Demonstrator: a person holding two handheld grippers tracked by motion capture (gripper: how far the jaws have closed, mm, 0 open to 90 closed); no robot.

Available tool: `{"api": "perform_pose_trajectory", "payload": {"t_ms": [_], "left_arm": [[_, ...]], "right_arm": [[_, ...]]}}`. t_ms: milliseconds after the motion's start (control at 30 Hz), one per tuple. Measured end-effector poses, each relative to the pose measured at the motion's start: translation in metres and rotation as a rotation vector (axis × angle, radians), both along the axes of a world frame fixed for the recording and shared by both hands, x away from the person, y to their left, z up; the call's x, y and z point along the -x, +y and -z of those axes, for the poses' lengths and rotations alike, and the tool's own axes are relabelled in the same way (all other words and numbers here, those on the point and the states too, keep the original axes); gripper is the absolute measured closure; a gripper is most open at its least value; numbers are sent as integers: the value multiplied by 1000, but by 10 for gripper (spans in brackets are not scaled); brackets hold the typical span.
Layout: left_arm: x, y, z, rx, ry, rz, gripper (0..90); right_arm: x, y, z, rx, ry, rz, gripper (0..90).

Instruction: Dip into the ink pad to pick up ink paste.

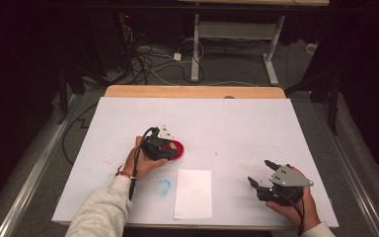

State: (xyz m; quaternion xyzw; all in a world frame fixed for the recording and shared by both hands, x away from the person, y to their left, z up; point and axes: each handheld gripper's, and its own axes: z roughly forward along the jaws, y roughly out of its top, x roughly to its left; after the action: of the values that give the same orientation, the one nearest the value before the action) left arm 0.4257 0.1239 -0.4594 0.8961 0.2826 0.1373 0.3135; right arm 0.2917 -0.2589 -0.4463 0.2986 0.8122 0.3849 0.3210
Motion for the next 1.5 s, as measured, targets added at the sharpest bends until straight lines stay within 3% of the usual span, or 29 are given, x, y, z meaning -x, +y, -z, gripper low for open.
{"api": "perform_pose_trajectory", "payload": {"t_ms": [333,467,767,1500], "left_arm": [[2,-1,-2,-5,-23,-5,540],[4,0,-8,20,-48,-3,540],[10,5,-23,34,-87,-1,540],[17,20,-48,81,-134,-15,539]], "right_arm": [[0,-2,-1,-5,-5,5,256],[0,-2,-1,-7,-5,5,257],[0,-3,-2,-7,-8,0,256],[2,-2,-2,-3,-11,-6,256]]}}
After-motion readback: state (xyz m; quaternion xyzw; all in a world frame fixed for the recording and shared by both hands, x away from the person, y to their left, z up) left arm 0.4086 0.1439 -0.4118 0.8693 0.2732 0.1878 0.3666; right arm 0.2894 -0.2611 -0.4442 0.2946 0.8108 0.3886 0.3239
